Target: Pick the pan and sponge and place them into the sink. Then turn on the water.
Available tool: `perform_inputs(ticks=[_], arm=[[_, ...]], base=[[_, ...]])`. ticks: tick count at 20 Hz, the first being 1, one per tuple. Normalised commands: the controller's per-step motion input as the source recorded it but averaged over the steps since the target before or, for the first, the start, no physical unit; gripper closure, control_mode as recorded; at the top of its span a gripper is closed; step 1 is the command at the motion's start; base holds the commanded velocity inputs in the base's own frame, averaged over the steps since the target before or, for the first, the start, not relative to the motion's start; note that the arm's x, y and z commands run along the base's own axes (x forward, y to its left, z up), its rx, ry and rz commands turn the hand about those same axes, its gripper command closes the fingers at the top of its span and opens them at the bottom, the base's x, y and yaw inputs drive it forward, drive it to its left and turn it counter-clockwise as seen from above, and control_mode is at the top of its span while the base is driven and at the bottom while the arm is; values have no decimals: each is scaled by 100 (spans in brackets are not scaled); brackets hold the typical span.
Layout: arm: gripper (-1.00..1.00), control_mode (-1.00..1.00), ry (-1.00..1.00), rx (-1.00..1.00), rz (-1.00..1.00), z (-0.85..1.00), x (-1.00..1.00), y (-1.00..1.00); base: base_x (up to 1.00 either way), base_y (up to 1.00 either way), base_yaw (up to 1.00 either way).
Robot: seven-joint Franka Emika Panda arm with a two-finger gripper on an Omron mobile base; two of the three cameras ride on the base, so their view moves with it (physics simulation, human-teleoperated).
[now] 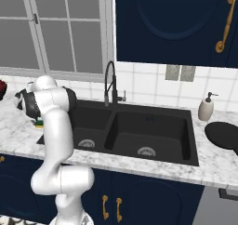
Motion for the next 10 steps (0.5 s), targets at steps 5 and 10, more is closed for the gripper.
perform_inputs(ticks=[5, 10], arm=[[100, -100, -5, -1, 2, 28, -45, -50], [100, -100, -10, 0, 0, 69, -92, -100]], base=[[0, 0, 0], [0, 0, 0]])
